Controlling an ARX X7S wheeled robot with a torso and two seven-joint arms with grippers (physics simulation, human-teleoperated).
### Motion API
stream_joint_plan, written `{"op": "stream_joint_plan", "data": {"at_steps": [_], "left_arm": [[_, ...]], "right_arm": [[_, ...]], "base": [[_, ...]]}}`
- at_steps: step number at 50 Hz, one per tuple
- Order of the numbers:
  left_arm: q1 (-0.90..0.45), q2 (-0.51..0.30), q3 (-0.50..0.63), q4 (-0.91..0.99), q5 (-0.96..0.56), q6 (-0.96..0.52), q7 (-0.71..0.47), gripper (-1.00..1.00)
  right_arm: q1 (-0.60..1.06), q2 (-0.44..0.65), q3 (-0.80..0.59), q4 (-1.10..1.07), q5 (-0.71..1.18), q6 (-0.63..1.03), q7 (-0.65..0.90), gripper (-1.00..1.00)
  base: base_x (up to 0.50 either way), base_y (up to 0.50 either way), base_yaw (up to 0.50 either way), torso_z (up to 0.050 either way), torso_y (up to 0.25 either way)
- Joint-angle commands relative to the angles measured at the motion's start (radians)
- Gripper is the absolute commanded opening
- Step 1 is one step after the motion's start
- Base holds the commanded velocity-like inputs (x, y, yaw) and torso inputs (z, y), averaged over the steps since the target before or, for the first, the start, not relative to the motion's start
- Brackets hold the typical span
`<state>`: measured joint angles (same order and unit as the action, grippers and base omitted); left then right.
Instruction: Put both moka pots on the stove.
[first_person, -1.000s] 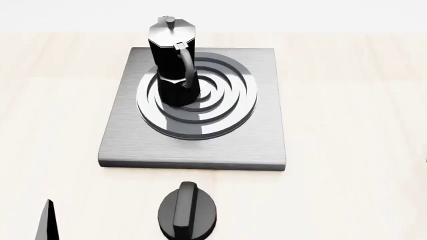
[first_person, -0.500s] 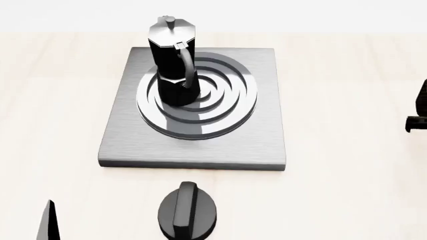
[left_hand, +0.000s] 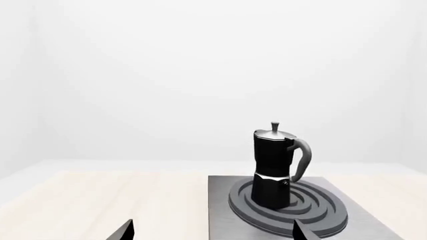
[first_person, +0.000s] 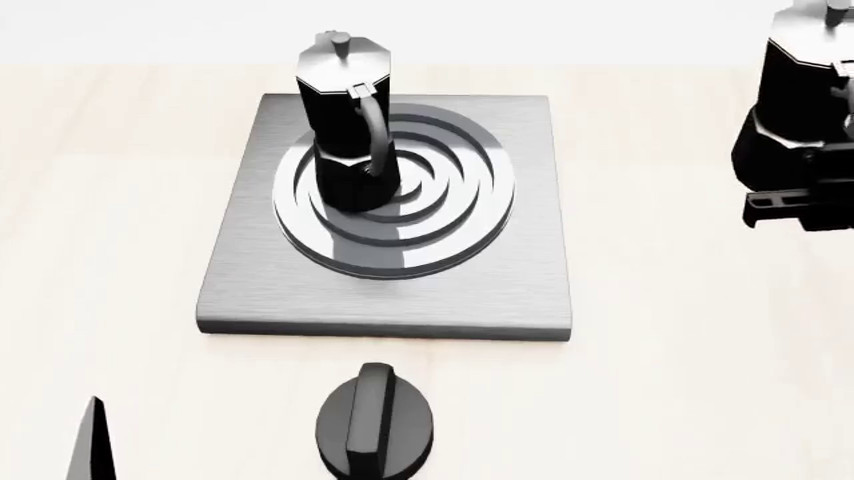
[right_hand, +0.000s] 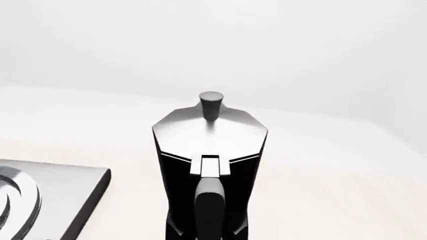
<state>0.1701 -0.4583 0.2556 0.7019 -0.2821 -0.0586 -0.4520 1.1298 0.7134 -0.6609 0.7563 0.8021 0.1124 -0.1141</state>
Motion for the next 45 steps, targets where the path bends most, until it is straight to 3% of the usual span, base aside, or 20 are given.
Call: {"op": "stream_joint_plan", "data": {"at_steps": [1,10,22,45], "left_arm": [[0.0,-0.003,0.003,0.009,-0.001,-0.005,-0.004,1.0],[-0.002,-0.006,0.004,0.01,-0.003,-0.007,-0.006,1.0],[-0.004,-0.009,0.005,0.016,-0.005,-0.01,-0.01,1.0],[0.001,-0.018,-0.008,0.013,-0.017,0.002,-0.014,1.0]], "right_arm": [[-0.001,0.027,0.035,-0.125,0.027,-0.001,-0.094,-1.0],[0.022,0.007,0.024,-0.121,0.019,0.0,-0.122,-1.0],[0.102,-0.102,-0.002,-0.021,-0.014,-0.013,-0.165,-1.0],[0.241,-0.385,-0.076,0.415,-0.132,-0.158,-0.311,-1.0]], "base": [[0.0,0.0,0.0,0.0,0.015],[0.0,0.0,0.0,0.0,0.0],[0.0,0.0,0.0,0.0,0.001],[0.0,0.0,0.0,0.0,0.001]]}}
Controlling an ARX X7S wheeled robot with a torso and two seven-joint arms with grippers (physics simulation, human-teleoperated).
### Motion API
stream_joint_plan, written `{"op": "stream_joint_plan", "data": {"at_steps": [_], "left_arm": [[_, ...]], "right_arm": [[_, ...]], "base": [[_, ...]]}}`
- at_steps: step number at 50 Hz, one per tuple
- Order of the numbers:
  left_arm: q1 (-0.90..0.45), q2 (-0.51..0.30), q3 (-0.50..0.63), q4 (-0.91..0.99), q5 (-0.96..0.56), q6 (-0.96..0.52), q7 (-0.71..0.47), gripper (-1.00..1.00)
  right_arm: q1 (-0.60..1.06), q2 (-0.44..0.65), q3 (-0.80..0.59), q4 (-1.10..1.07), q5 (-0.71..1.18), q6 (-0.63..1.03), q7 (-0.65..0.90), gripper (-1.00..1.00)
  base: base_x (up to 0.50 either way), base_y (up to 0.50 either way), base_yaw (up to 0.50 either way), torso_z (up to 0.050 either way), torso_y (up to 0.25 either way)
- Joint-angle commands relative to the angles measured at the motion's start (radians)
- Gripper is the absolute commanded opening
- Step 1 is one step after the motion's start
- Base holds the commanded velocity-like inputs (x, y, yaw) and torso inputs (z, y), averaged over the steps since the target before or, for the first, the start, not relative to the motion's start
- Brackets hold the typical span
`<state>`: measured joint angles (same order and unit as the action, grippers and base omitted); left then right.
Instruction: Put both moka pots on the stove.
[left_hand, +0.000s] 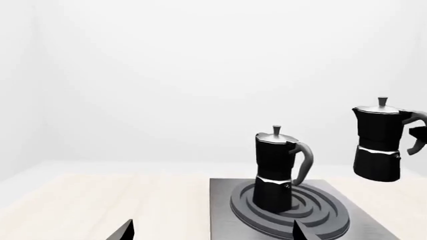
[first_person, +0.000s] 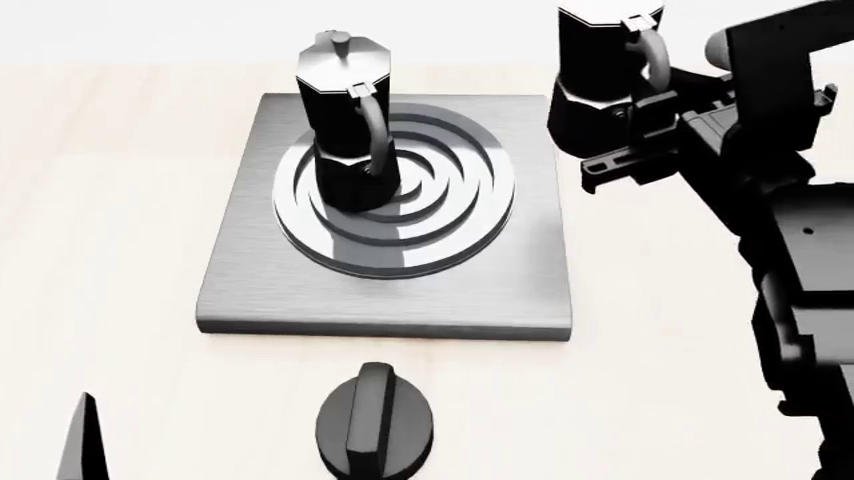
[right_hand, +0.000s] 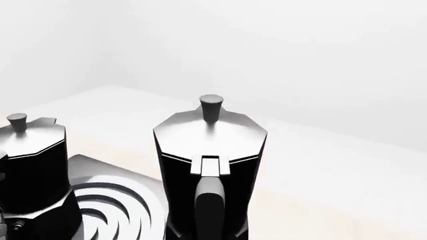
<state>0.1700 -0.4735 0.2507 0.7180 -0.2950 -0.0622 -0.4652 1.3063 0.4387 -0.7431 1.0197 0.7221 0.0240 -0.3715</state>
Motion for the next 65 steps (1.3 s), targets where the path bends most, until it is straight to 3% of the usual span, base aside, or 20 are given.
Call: {"op": "stream_joint_plan", "data": {"at_steps": [1,7,26,46,65], "left_arm": [[0.001,-0.003,-0.004,-0.003,-0.004,0.006,-0.002,1.0],[0.001,-0.004,-0.005,-0.006,-0.005,0.009,-0.003,1.0],[0.006,-0.007,-0.006,-0.011,-0.008,0.021,-0.005,1.0],[0.002,-0.01,-0.003,-0.008,-0.011,0.017,-0.01,1.0],[0.0,-0.012,-0.001,-0.016,-0.012,0.023,-0.012,1.0]], "right_arm": [[0.066,-0.119,0.005,0.168,-0.055,-0.079,-0.059,-1.0],[0.085,-0.177,0.01,0.281,-0.071,-0.147,-0.096,-1.0],[0.067,-0.245,0.104,0.287,-0.139,-0.204,-0.081,-1.0],[-0.017,-0.315,0.349,0.288,-0.335,-0.338,-0.022,-1.0],[-0.077,-0.357,0.579,0.289,-0.542,-0.345,-0.046,-1.0]], "base": [[0.0,0.0,0.0,0.0,0.0],[0.0,0.0,0.0,0.0,0.0],[0.0,0.0,0.0,0.0,0.001],[0.0,0.0,0.0,0.001,0.002],[0.0,0.0,0.0,0.0,0.001]]}}
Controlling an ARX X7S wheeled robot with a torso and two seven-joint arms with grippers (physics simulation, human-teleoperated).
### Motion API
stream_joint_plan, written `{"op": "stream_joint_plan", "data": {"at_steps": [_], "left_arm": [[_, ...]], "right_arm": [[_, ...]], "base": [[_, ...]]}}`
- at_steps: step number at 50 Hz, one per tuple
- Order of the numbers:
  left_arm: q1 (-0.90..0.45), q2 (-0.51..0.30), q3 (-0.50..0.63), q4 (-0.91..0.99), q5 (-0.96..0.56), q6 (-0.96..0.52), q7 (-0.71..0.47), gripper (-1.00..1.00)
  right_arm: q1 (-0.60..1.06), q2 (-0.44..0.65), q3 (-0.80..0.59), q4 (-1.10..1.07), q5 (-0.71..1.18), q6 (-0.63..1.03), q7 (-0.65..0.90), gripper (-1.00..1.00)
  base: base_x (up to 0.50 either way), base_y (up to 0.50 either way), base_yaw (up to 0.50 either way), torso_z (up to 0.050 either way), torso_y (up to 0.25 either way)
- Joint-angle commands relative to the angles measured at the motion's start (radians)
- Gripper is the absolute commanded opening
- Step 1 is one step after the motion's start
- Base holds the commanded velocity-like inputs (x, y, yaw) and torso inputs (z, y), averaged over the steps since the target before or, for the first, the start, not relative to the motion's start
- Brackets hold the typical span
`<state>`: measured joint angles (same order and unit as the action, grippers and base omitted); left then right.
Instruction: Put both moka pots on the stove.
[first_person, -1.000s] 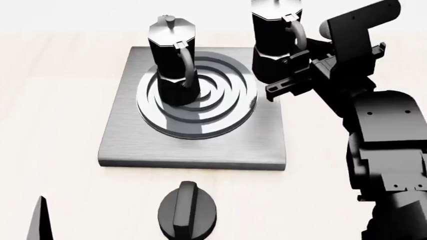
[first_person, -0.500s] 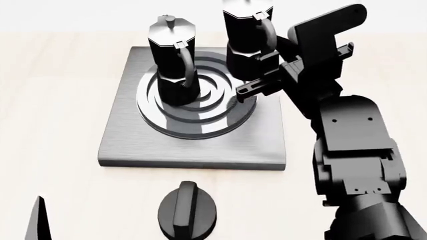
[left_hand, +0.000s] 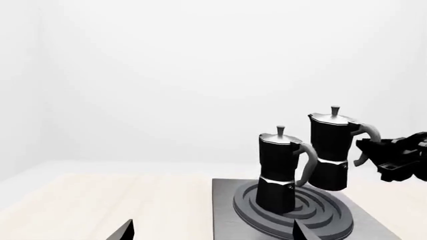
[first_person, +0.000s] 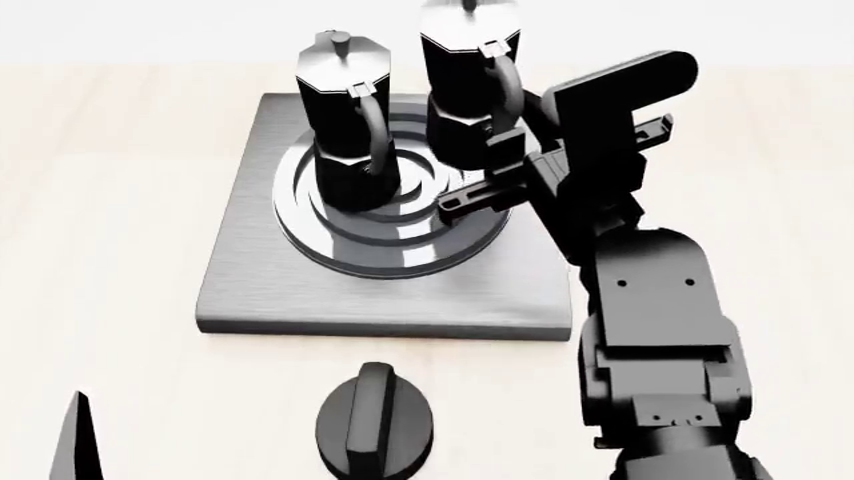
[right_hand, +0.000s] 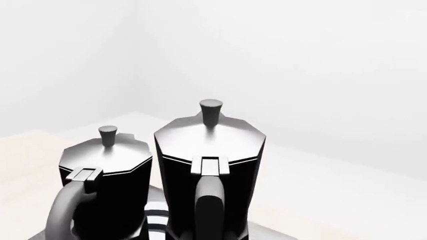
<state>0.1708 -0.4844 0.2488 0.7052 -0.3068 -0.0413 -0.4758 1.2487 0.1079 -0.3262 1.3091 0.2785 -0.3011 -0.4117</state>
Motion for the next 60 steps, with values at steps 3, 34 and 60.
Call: {"op": "stream_joint_plan", "data": {"at_steps": [3,34,60], "left_arm": [[-0.001,-0.003,-0.001,-0.002,-0.003,0.002,-0.003,1.0],[-0.004,-0.005,0.007,-0.007,-0.004,0.008,-0.006,1.0],[-0.005,-0.008,0.01,-0.016,-0.009,0.017,-0.006,1.0]], "right_arm": [[-0.022,-0.03,0.19,-0.001,-0.122,-0.018,-0.011,-1.0],[-0.064,-0.06,0.323,-0.001,-0.255,-0.009,-0.028,-1.0],[-0.088,-0.065,0.323,-0.001,-0.277,0.003,-0.013,1.0]], "base": [[0.0,0.0,0.0,0.0,0.0],[0.0,0.0,0.0,0.0,0.001],[0.0,0.0,0.0,0.0,0.0]]}}
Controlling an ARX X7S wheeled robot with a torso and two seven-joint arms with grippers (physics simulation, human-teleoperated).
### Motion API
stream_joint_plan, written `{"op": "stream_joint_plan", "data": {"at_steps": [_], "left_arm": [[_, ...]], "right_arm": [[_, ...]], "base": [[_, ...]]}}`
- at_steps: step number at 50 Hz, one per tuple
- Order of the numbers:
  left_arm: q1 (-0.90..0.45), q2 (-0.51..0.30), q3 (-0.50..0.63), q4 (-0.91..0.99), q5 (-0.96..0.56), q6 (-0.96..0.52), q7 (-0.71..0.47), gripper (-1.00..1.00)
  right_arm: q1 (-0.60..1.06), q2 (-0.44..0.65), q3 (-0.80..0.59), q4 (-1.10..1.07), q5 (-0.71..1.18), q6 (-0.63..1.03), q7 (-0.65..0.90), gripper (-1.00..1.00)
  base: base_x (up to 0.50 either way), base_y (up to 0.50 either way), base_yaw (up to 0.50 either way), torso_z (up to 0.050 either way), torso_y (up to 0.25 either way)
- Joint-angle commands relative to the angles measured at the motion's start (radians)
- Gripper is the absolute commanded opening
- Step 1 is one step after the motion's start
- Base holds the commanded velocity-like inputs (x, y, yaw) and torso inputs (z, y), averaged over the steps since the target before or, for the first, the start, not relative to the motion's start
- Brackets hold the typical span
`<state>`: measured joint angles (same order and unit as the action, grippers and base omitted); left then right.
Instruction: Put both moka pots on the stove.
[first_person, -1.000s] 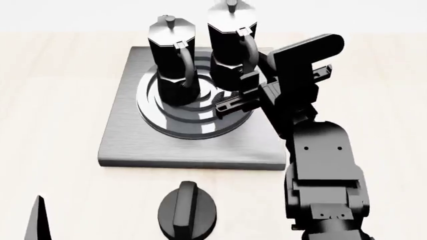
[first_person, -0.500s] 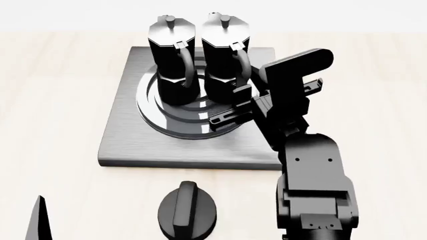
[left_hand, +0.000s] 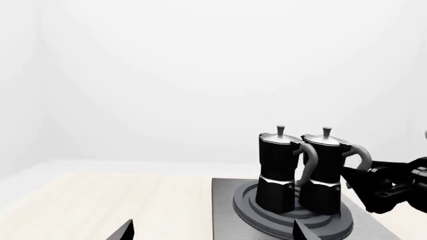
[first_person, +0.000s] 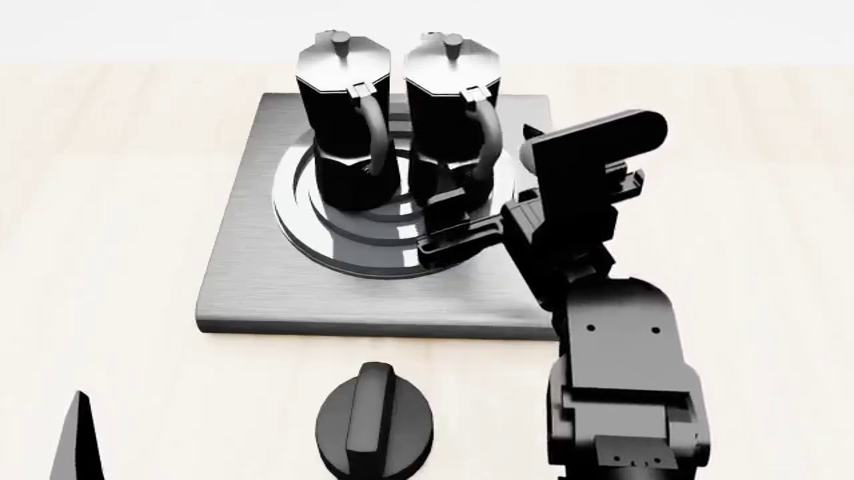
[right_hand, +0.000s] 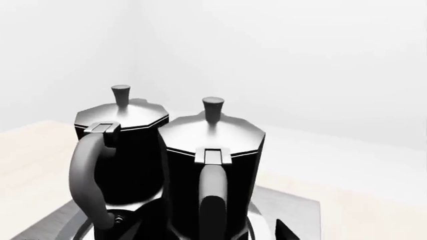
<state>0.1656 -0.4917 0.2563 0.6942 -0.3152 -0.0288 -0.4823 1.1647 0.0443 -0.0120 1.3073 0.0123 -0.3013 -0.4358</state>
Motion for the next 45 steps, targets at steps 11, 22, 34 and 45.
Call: {"op": "stream_joint_plan", "data": {"at_steps": [11,22,34,45], "left_arm": [[-0.003,-0.003,0.004,0.0,-0.002,0.0,-0.003,1.0],[-0.004,-0.003,0.011,0.0,0.003,-0.002,-0.005,1.0],[0.001,-0.006,0.01,0.005,0.003,0.002,-0.009,1.0],[0.008,-0.008,0.011,0.007,0.01,0.012,-0.013,1.0]], "right_arm": [[0.003,0.001,0.018,0.001,0.005,-0.03,0.01,1.0],[-0.439,-0.026,0.059,-1.099,0.06,0.326,0.179,1.0],[-0.755,-0.007,-0.001,-1.784,0.05,0.56,0.379,1.0],[-0.991,0.031,-0.012,-2.007,0.017,0.535,0.441,1.0]], "base": [[0.0,0.0,0.0,0.0,0.0],[0.0,0.0,0.0,0.0,0.0],[0.0,0.0,0.0,0.0,0.0],[0.0,0.0,0.0,0.0,0.0]]}}
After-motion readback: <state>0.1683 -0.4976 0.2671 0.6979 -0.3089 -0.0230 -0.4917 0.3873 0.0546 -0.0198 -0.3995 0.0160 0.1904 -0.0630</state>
